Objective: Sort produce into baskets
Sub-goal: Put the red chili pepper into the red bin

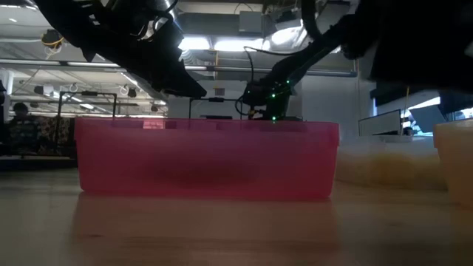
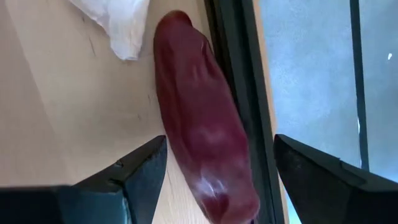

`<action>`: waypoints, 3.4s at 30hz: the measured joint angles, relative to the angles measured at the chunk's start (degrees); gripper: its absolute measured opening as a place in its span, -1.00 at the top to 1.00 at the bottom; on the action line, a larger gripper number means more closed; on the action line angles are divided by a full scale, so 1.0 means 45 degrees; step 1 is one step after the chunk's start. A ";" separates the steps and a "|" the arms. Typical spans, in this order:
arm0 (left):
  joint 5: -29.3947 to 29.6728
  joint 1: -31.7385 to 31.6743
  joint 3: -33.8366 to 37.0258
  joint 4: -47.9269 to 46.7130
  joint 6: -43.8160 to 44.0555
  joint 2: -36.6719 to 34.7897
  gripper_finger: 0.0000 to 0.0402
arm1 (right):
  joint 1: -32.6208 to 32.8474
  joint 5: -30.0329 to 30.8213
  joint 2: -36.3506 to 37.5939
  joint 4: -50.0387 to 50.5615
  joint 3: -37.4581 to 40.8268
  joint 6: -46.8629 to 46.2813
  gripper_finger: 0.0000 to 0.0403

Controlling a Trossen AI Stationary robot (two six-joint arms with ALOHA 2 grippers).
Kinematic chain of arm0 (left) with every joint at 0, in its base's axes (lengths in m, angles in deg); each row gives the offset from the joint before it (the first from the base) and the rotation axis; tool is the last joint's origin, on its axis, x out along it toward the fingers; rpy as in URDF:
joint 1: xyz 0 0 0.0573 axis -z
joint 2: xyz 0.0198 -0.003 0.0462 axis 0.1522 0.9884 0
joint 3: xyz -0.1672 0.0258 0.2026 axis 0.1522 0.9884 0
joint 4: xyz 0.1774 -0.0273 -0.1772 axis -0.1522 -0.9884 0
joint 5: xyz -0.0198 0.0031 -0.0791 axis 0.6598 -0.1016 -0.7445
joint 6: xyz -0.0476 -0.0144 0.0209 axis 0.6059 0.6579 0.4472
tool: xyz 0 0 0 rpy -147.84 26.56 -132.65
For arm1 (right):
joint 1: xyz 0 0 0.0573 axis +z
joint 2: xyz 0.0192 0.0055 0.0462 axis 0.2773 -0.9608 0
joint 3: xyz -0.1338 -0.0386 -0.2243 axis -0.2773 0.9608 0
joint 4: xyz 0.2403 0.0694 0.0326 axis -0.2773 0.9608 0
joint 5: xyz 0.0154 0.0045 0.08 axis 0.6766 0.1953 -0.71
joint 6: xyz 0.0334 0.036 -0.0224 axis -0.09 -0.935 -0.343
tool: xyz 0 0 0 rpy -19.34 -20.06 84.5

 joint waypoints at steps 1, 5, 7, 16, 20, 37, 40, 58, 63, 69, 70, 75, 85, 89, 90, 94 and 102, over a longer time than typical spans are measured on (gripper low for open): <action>0.0001 0.0000 0.0000 -0.0001 0.0000 0.0000 0.00 | -0.0039 -0.0005 -0.0058 -0.0043 0.0000 0.0024 -0.42; 0.0004 0.0000 0.0000 -0.0060 0.0016 0.0000 0.00 | -0.0156 0.0180 -0.0343 -0.0104 0.0000 0.0069 -0.42; 0.0005 0.0000 0.0000 -0.0113 0.0019 0.0000 0.00 | -0.0157 0.0214 -0.0442 -0.0128 0.0000 0.0089 -0.42; 0.0005 0.0000 0.0000 -0.0214 0.0073 0.0000 0.00 | -0.0209 0.0132 -0.0447 0.0053 -0.0015 0.0228 -0.20; 0.0005 0.0000 0.0000 -0.0228 0.0093 0.0000 0.00 | -0.0195 0.0082 -0.0447 0.0073 -0.0015 0.0245 0.02; 0.0010 0.0000 0.0000 -0.0243 0.0189 0.0000 0.00 | 0.0634 0.0292 0.0895 0.0601 -0.0675 -0.0141 0.22; 0.0010 0.0000 0.0000 -0.0243 0.0219 0.0000 0.00 | 0.1036 0.0181 0.1605 0.0890 -0.0665 -0.0150 0.22; 0.0039 0.0439 0.0000 -0.0238 0.0582 0.0000 0.00 | 0.4048 -0.1044 0.4157 0.1634 -0.0665 -0.1640 0.22; 0.0081 0.1648 0.0000 -0.0257 0.1011 0.0000 0.00 | 0.5163 -0.1059 0.4157 0.2269 -0.0661 -0.2293 0.22; 0.0303 0.3179 0.0000 -0.1153 0.2076 -0.0005 0.00 | 0.6551 -0.0820 0.4157 0.2768 -0.0661 -0.3464 0.22; 0.0321 0.3432 0.0000 -0.1434 0.2355 -0.0010 0.00 | 0.6772 -0.0718 0.4157 0.2853 -0.0661 -0.3704 0.22; 0.0321 0.4744 0.0002 -0.2747 0.3748 -0.0010 0.00 | 0.7838 -0.0592 0.4157 0.2899 -0.0657 -0.4688 0.22; 0.1914 0.7113 0.0005 -0.3054 0.4895 -0.0243 0.00 | 0.9735 -0.0592 0.4012 0.2169 -0.0641 -0.5799 0.22; 0.2251 0.7643 0.0000 -0.3350 0.5009 -0.0791 0.00 | 1.0230 -0.0592 0.3833 0.1601 -0.0644 -0.5833 0.22; 0.2329 0.7743 0.0002 -0.3419 0.5016 -0.0942 0.00 | 1.0331 -0.0592 0.3750 0.1568 -0.0636 -0.5830 0.22; 0.3116 0.8041 0.0001 -0.4268 0.5212 -0.1554 0.00 | 1.0578 -0.0632 0.3320 0.1094 -0.0636 -0.6064 0.22; 0.4614 0.8160 0.0005 -0.5404 0.5770 -0.1977 0.00 | 1.0533 -0.1078 0.2251 0.1817 -0.0636 -0.5816 0.22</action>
